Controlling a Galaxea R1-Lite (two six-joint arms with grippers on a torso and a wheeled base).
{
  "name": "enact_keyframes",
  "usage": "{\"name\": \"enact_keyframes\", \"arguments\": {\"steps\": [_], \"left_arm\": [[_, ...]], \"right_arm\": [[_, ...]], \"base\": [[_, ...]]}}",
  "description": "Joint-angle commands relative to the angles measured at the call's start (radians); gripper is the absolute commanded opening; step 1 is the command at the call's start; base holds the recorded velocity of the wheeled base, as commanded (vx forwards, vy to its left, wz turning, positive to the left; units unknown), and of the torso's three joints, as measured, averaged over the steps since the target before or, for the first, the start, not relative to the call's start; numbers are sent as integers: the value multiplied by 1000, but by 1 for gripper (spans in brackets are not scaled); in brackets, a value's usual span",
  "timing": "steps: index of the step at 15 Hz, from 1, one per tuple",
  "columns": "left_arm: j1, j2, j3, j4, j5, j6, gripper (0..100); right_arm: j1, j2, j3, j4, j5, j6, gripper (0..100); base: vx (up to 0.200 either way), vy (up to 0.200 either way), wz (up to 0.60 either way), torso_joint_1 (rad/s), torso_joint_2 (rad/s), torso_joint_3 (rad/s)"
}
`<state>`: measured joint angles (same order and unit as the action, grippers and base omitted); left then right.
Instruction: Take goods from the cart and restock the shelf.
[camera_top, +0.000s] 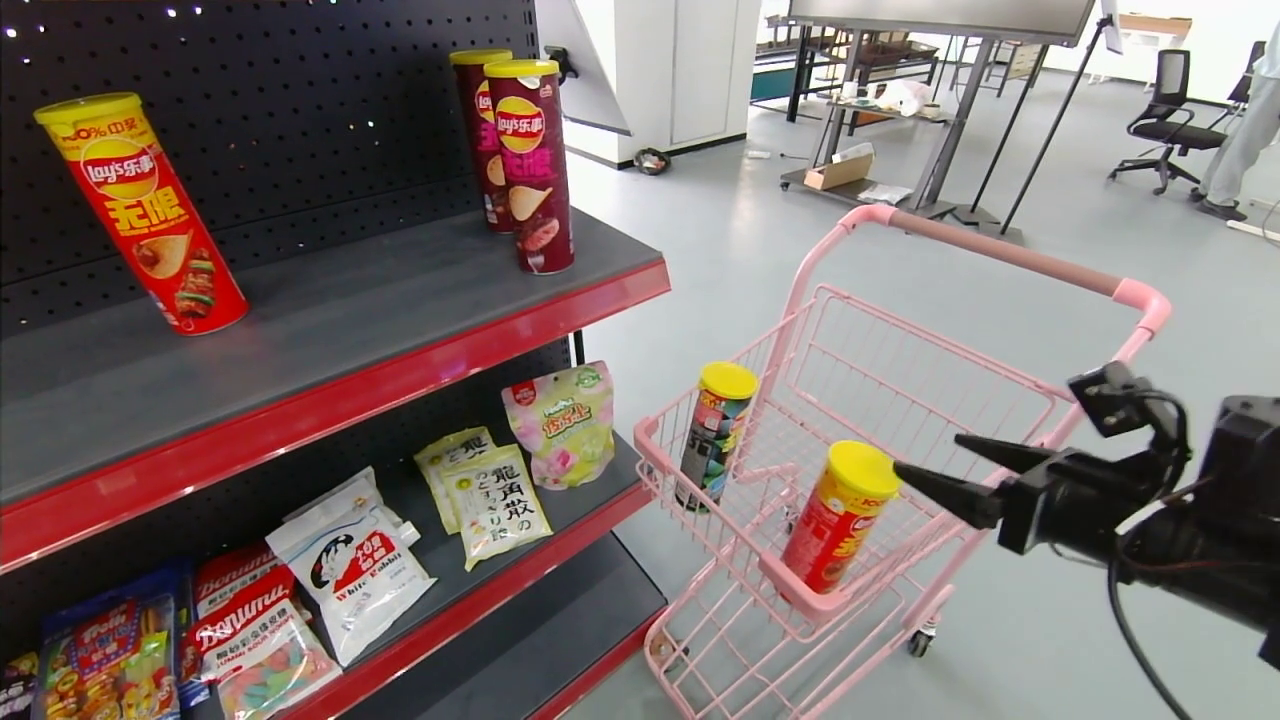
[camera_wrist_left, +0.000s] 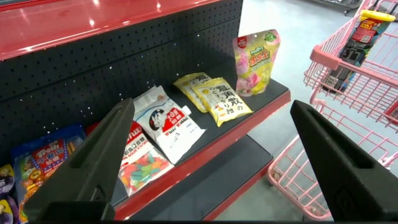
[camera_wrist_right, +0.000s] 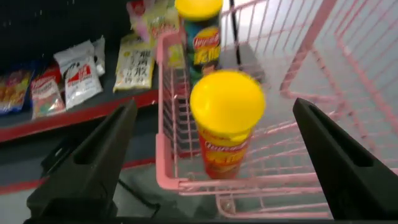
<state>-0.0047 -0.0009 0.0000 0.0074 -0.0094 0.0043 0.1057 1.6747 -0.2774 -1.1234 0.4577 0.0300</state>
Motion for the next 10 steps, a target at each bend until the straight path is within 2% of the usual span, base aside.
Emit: {"name": "enact_keyframes", "arguments": {"steps": [1, 10], "left_arm": [[0, 1, 0, 0, 0, 0, 100], [0, 1, 0, 0, 0, 0, 100]], "right_arm": [[61, 226, 9, -49, 13, -4, 100], [72, 465, -80, -240, -22, -5, 100]], "base": [[0, 0, 0, 0, 0, 0], [0, 0, 0, 0, 0, 0]]}}
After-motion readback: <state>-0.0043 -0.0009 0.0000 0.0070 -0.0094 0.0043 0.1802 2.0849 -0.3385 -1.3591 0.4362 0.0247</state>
